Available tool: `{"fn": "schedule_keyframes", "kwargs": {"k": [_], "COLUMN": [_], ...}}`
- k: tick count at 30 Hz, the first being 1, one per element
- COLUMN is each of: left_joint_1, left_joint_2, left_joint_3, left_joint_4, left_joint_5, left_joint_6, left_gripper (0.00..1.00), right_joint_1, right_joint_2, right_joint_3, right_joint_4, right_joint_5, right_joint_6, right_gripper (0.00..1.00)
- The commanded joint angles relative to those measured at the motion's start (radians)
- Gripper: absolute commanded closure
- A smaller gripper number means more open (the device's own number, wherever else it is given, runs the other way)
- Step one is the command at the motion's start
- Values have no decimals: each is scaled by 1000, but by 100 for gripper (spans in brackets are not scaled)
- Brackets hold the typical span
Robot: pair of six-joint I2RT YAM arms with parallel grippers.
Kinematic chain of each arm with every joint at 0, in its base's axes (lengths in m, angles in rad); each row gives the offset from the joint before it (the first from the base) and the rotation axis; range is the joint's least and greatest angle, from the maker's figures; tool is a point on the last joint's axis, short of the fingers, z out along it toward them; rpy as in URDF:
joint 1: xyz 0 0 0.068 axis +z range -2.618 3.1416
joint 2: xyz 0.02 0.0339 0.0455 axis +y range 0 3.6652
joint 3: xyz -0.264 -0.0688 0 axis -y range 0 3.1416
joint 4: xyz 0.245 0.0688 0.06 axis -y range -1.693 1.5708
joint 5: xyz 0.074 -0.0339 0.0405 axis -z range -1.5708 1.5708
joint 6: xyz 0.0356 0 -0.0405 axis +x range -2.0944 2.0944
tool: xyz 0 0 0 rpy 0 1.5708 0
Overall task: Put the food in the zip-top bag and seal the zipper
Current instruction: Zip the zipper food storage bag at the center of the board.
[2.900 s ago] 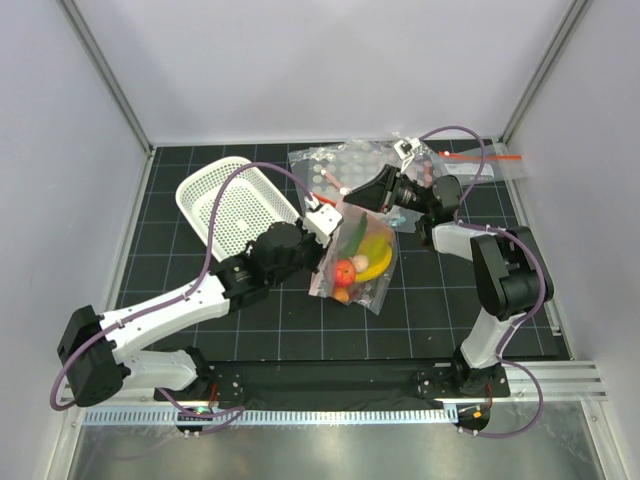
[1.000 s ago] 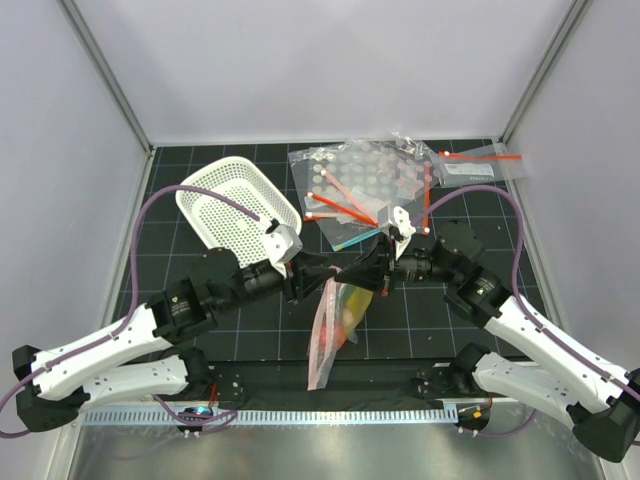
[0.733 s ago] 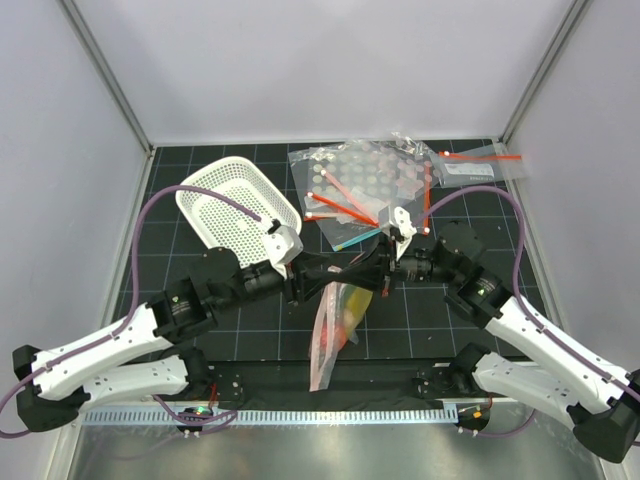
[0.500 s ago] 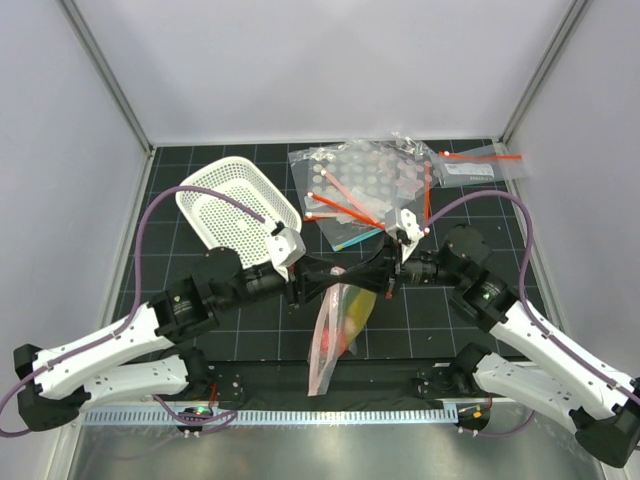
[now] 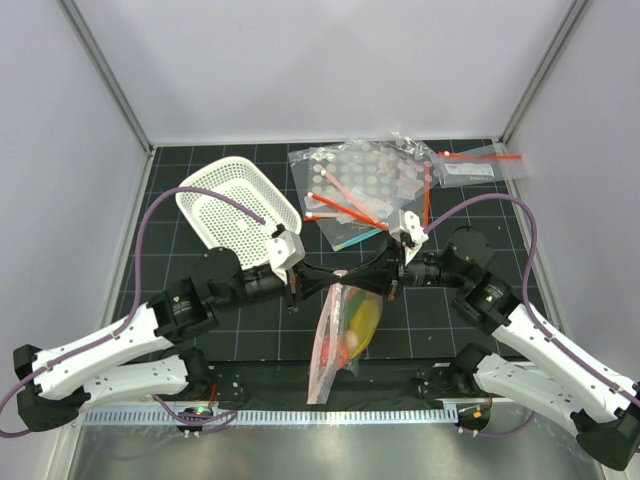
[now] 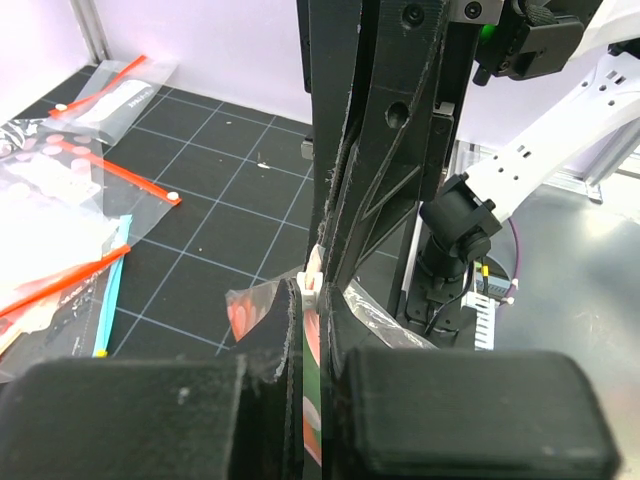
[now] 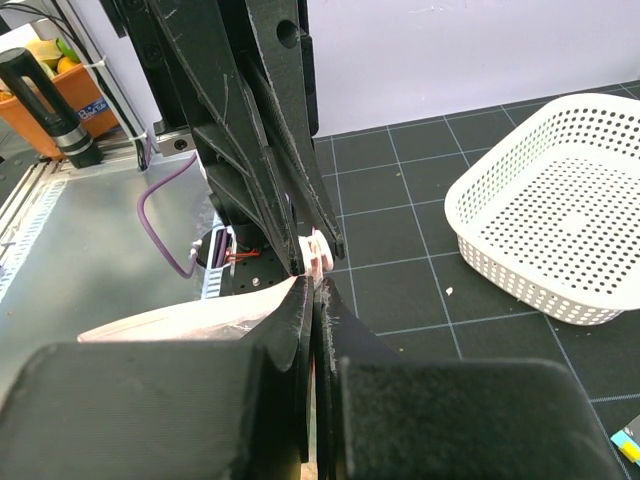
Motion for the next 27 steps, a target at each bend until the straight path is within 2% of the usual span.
{"fn": "schedule_keyframes", "kwargs": {"k": [1,7,9,13,15,17,18,23,27], "left_joint_1": [-2,-2,-2,-2,-2,-2,-2,-2,-2], "left_joint_2": [-6,-3,-10,-27,-32,-32,-35,-35,11], "left_joint_3": [-2,6,5,-2,-5,-3,-3,-3,29], "left_joint_4": [66,65,65,65,65,65,65,60,29], "left_joint_5": [20,2,-6,-20,-26,-26,-26,-30,-37], "left_joint_6": [-10,-14,-14,-15,-17,-17,-18,-20,-21], "left_gripper": [100,100,100,100,100,100,100,100,100], "right_joint_1": [8,8,8,8,8,8,8,8,8], "right_joint_2": [-17,-40,-48,-46,-40,-34,-32,-40,-74], "right_joint_3": [14,4,2,2,5,10,11,16,1], "right_joint_4": [81,73,73,67,67,61,58,53,64], "right_joint_5": [-5,49,54,57,52,45,41,61,147], "right_joint_6": [3,3,-1,-7,-6,-7,-7,3,22], "right_gripper": [99,90,81,80,81,96,99,99,99]}}
